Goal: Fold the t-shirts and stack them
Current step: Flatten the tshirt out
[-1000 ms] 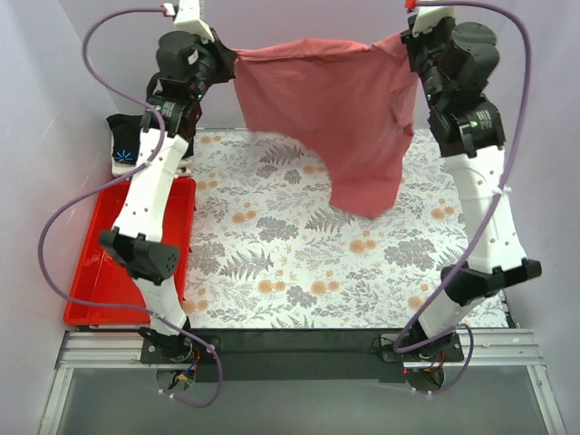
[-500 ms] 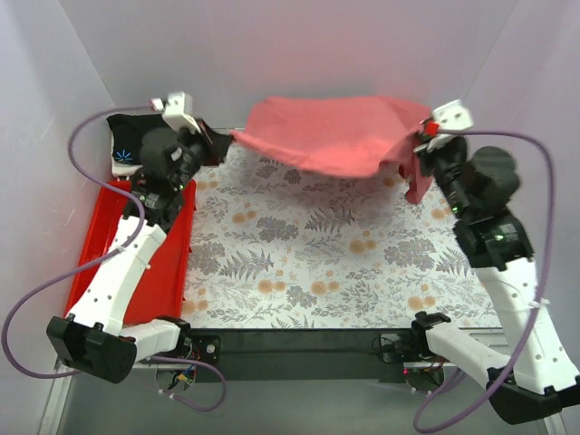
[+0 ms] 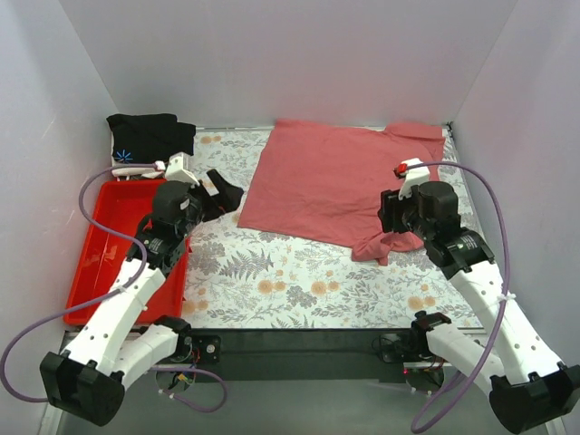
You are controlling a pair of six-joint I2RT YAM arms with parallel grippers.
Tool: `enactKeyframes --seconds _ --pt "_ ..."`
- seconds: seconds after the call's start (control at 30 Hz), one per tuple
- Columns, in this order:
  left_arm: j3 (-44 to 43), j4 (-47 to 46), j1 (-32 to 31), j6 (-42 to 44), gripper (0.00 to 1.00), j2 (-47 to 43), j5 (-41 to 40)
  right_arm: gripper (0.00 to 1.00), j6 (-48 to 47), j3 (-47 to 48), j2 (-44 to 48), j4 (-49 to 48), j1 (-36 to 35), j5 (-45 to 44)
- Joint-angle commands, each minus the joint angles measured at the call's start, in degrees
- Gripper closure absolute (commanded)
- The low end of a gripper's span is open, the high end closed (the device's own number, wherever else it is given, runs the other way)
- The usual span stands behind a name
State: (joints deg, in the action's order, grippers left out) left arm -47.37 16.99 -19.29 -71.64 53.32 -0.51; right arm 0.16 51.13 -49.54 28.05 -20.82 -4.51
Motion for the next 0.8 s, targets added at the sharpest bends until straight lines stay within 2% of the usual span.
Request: enactKeyframes --seconds 0.0,0.13,0.3,0.47,0.67,0.77 --pt "-1.9 -5.0 -0.2 -0.7 0.14 3.2 1.6 0.50 4.6 1.5 -2.7 -5.4 -0.3 -4.1" --pt "-2.4 -11.0 -1.2 -0.7 0.14 11.4 6.0 0.50 6.1 0.4 -6.9 -9.2 -0.3 -8.5" --pt "-5.4 -19.0 -4.6 -0.3 0.14 23.7 8.6 0.50 8.7 -3.0 -9.5 -10.7 -0.2 -5.3" --pt "-12.3 -20.0 -10.4 3.1 0.14 34.7 6.8 0.46 11.3 -10.4 -6.8 -9.6 -0.3 -8.4" --pt "-19.9 -23.9 -12.9 3.9 0.14 46.9 9.1 0.43 14.3 -15.4 -5.8 -6.4 -0.3 -13.0" --pt "-23.5 -24.8 -13.0 4.8 0.14 52.5 9.4 0.46 15.5 -16.0 -7.8 -6.2 -0.2 -11.0"
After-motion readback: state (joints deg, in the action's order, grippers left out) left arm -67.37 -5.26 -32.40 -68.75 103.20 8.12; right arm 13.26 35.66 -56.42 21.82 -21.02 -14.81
